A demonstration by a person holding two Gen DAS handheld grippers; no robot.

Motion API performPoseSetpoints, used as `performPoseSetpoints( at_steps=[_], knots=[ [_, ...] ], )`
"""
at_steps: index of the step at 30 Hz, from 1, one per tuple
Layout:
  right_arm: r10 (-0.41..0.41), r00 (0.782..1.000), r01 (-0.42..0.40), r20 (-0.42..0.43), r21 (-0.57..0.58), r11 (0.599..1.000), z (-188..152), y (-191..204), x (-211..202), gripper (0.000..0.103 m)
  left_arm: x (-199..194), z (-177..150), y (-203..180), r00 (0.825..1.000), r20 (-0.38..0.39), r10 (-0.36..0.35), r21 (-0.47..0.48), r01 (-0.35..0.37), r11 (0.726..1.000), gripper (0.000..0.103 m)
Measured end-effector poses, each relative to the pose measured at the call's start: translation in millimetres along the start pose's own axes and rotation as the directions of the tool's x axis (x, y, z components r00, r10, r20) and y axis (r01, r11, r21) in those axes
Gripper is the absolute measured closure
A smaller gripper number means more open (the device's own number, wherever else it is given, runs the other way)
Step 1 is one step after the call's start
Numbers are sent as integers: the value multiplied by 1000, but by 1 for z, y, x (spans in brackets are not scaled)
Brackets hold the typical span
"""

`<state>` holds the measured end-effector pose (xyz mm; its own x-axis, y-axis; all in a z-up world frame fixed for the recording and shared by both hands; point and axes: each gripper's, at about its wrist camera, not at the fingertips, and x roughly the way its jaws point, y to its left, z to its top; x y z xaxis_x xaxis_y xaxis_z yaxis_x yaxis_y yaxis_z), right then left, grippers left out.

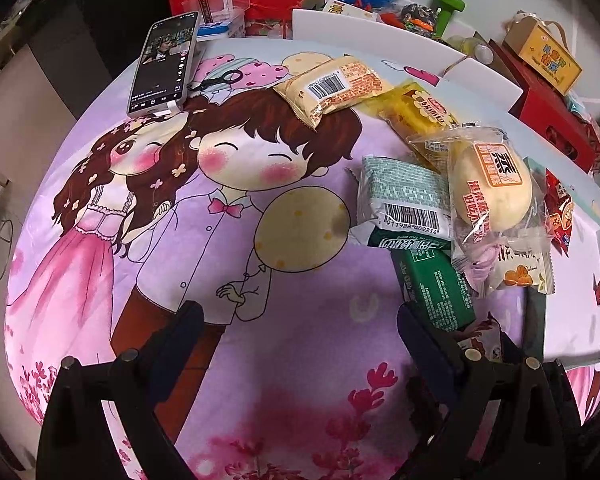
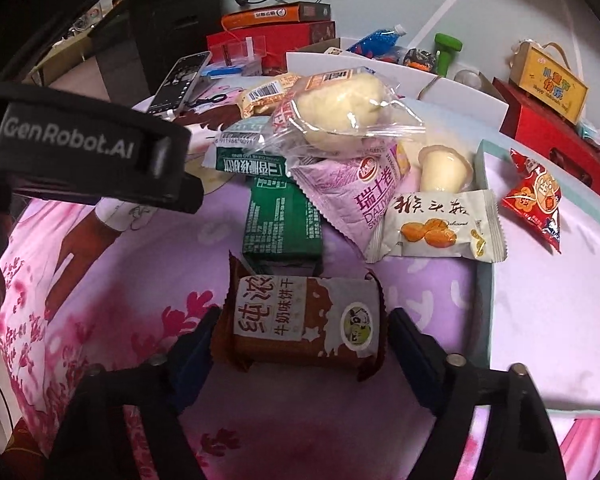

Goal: Organize snacks
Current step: 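Grasp the brown-and-white milk biscuit pack with the right gripper, then grasp the wrapped steamed bun with the left gripper while the right carries the biscuit pack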

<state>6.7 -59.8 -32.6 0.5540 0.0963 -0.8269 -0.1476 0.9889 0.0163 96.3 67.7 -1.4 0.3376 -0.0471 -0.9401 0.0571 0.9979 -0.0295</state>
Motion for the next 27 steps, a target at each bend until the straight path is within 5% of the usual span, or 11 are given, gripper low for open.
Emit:
performPoseSetpoints(
  at_steps=[4, 27],
  knots=[
    [5, 1000, -5, 13, 8, 1000, 1, -1, -5, 34, -1, 0, -2, 1000, 3, 1, 5, -1, 1000, 6],
    [-20, 993, 7, 119, 111, 994, 19, -38, -46, 35, -25, 15, -1, 994, 90, -54, -21, 56, 998, 6]
  ],
)
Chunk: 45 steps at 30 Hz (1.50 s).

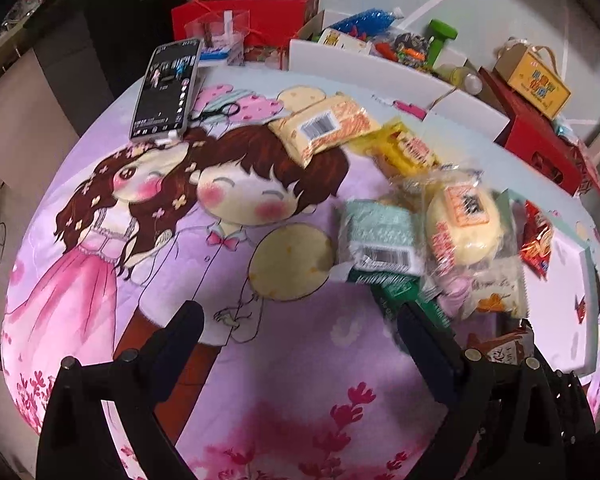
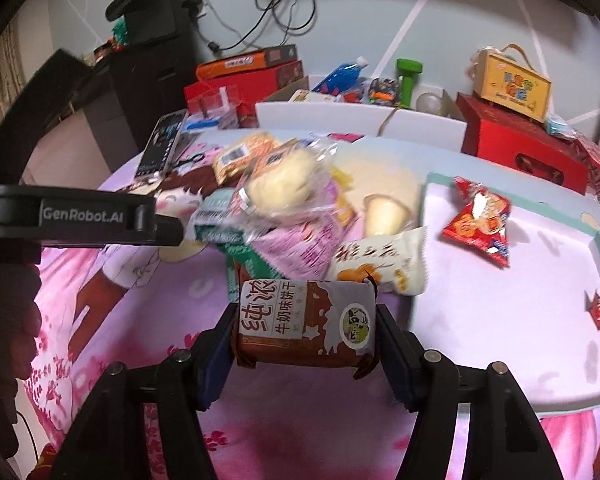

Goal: Organize snacks
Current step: 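Grasp the wrapped steamed bun with the left gripper while the right carries the biscuit pack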

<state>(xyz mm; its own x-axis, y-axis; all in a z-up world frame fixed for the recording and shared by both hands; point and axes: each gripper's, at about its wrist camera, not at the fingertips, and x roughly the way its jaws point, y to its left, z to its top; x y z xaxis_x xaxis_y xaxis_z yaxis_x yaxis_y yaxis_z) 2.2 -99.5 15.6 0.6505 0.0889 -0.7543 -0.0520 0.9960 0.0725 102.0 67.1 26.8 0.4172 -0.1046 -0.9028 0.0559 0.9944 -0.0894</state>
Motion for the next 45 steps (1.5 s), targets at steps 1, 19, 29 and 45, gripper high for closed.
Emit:
performPoseSetpoints(
  at_steps=[1, 19, 29, 45],
  knots=[
    [-4, 1000, 4, 4, 4, 1000, 1, -3, -1, 35, -2, 2, -2, 1000, 10, -11, 1, 11, 1000, 6],
    [-156, 984, 138, 92, 176, 975, 60, -100, -24, 35, 7, 45, -61, 964, 79, -254, 66, 249, 966, 16],
    [-111, 990, 90, 87, 213, 973, 55, -111, -14, 35, 27, 40, -83, 969, 27, -247, 104, 243, 964, 35],
    [-94, 991, 67, 97, 257, 964, 49, -121, -18, 35, 20, 39, -83, 970, 54, -238, 117, 230, 966, 49]
  ],
)
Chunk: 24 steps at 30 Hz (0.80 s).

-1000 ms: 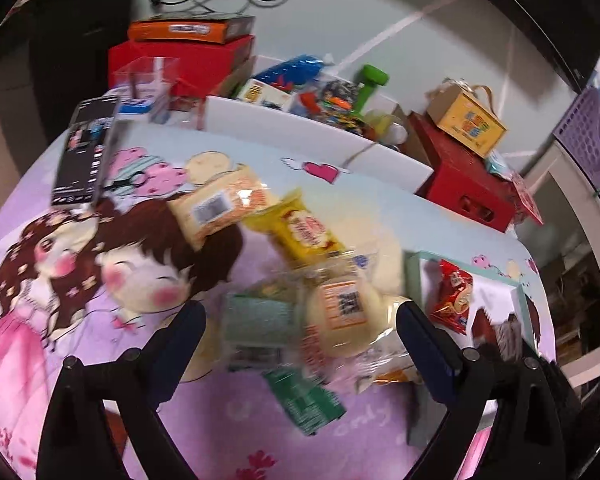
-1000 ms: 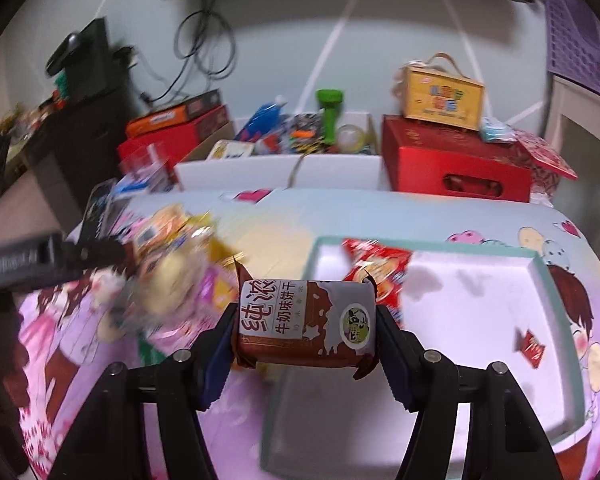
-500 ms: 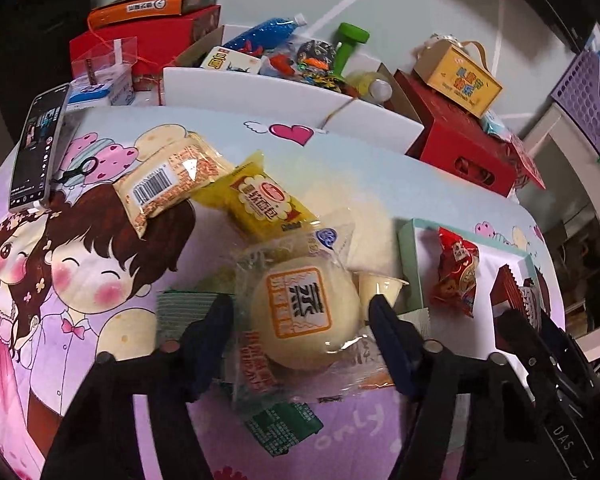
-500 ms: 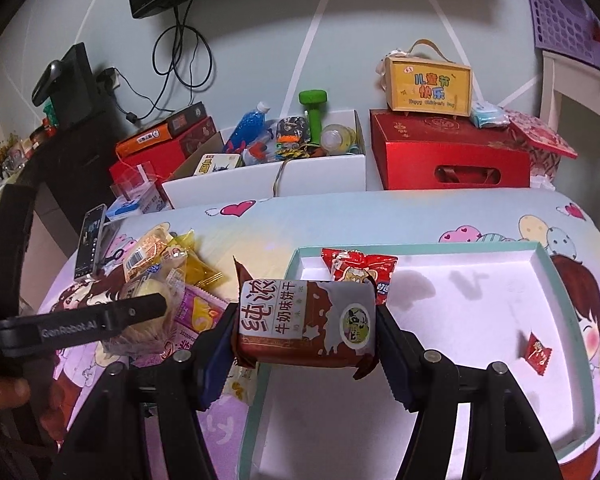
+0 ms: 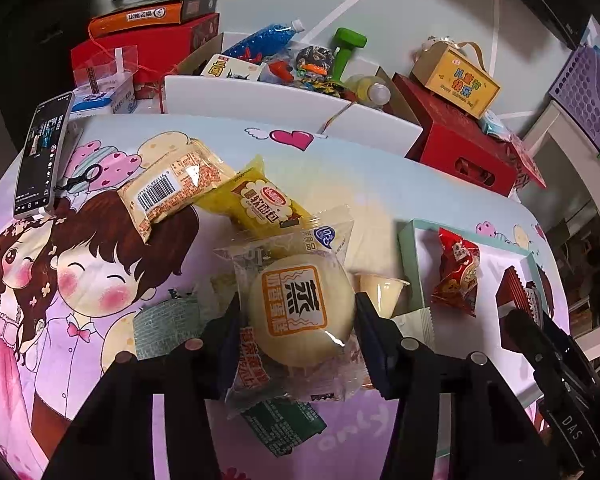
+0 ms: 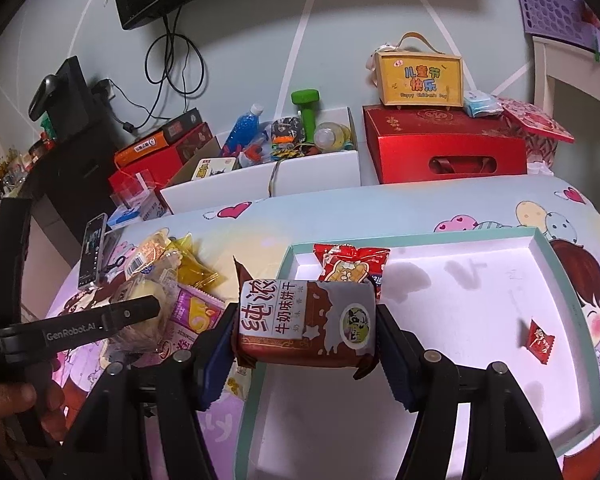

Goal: Organize snacks
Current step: 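Grasp the wrapped steamed bun with the left gripper while the right carries the biscuit pack, then lower the biscuit pack and bun into the tray and open both grippers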

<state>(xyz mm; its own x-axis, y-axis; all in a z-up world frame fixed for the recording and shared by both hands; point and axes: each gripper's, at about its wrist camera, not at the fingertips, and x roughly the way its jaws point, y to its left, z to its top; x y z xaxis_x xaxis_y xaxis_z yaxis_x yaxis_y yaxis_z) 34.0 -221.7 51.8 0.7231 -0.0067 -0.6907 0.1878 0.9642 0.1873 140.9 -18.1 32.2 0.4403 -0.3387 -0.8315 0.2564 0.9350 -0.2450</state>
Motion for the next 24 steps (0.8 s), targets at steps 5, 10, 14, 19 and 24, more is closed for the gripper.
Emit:
performPoseSetpoints(
  at_steps=[5, 10, 14, 19, 24],
  knots=[
    [1, 1000, -1, 5, 0, 1000, -1, 0, -3, 35, -12, 2, -1, 999, 36, -7, 4, 7, 1000, 49],
    [0, 1000, 0, 0, 1, 1000, -1, 0, -4, 35, -23, 4, -6, 998, 64, -14, 17, 13, 1000, 50],
    [-13, 1000, 13, -3, 15, 1000, 0, -6, -5, 35, -32, 6, -16, 996, 90, -25, 42, 21, 999, 49],
    [-76, 997, 74, 15, 67, 995, 3, -33, -16, 35, -42, 5, -39, 991, 120, -63, 94, 52, 994, 49],
    [-161, 987, 155, 25, 154, 976, 4, -76, -32, 35, -43, -1, -74, 986, 114, -124, 182, 102, 978, 49]
  ],
)
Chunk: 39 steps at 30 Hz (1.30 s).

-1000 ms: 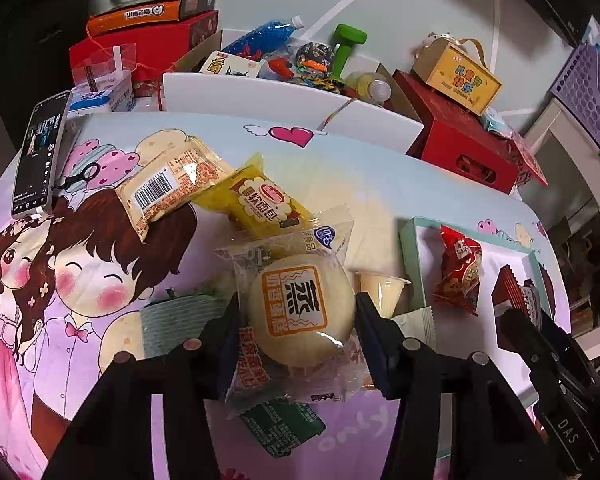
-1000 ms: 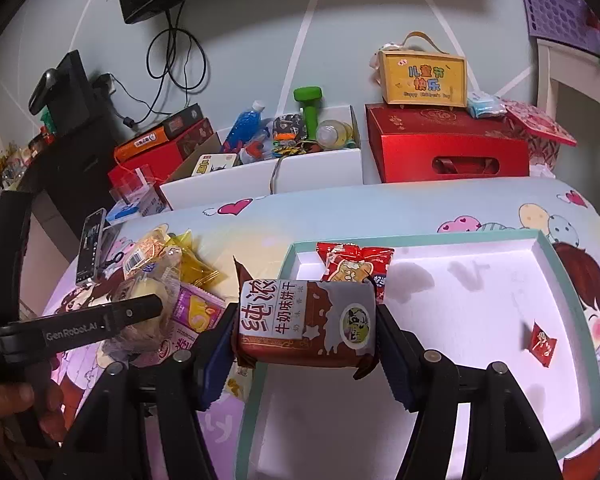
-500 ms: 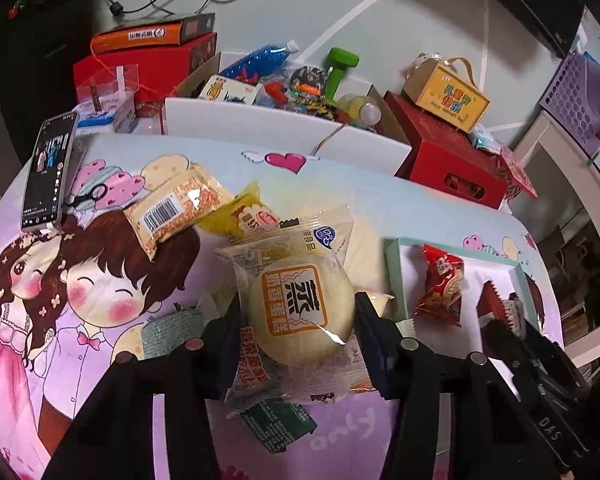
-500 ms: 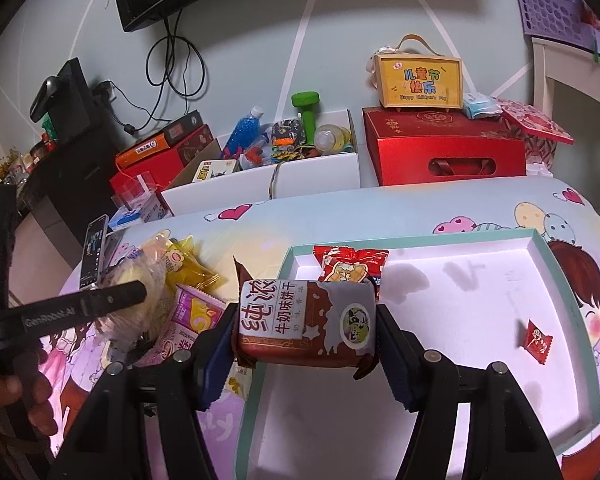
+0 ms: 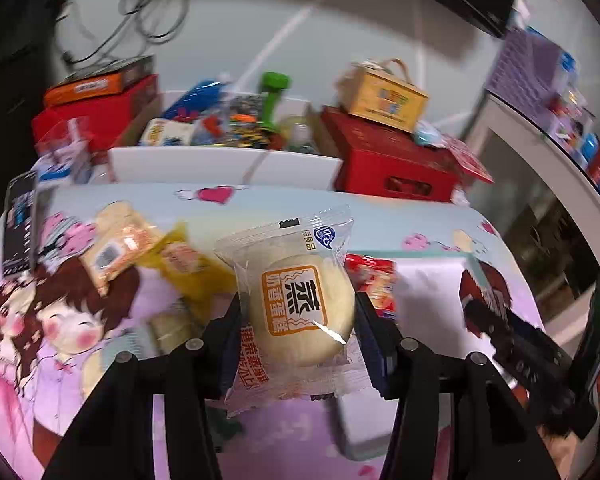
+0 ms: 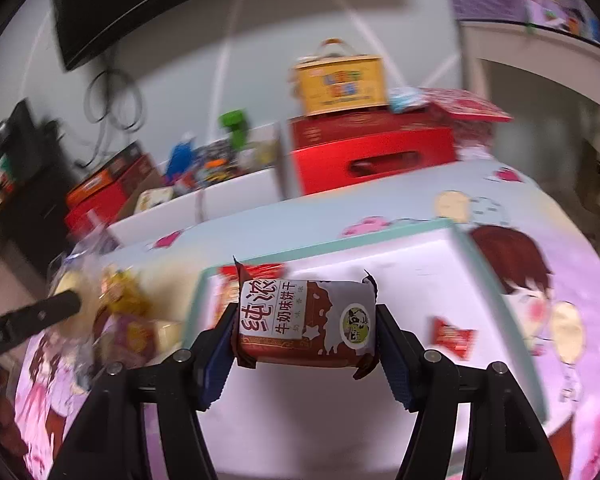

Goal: Organize snacks
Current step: 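Lower the biscuit pack and bun into the tray and open both grippers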

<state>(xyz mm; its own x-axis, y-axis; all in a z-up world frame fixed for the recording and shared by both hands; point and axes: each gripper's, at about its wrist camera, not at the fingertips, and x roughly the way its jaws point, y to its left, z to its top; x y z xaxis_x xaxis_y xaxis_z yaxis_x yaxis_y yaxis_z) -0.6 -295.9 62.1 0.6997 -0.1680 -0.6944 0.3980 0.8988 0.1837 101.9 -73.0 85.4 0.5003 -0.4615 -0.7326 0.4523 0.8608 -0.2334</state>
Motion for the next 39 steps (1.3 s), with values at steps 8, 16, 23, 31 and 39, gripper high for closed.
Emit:
performPoseSetpoints(
  at_steps=[8, 16, 23, 31, 39],
  knots=[
    [-125, 992, 122, 8, 143, 982, 2, -69, -19, 35, 17, -11, -53, 997, -55, -54, 120, 61, 991, 49],
    [-176, 983, 182, -48, 218, 959, -7, -102, -22, 35, 41, -32, -92, 989, -136, -62, 217, 91, 972, 49],
    [-174, 969, 201, -173, 149, 968, -19, -91, 6, 35, 61, -51, -110, 976, -214, -40, 264, 98, 960, 49],
    [-176, 949, 208, -261, 99, 973, -31, -82, 28, 35, 77, -63, -112, 961, -277, -15, 273, 93, 958, 49],
    [-184, 941, 217, -284, 90, 972, -31, -82, 32, 35, 80, -64, -108, 956, -294, -4, 266, 85, 960, 49]
  ],
)
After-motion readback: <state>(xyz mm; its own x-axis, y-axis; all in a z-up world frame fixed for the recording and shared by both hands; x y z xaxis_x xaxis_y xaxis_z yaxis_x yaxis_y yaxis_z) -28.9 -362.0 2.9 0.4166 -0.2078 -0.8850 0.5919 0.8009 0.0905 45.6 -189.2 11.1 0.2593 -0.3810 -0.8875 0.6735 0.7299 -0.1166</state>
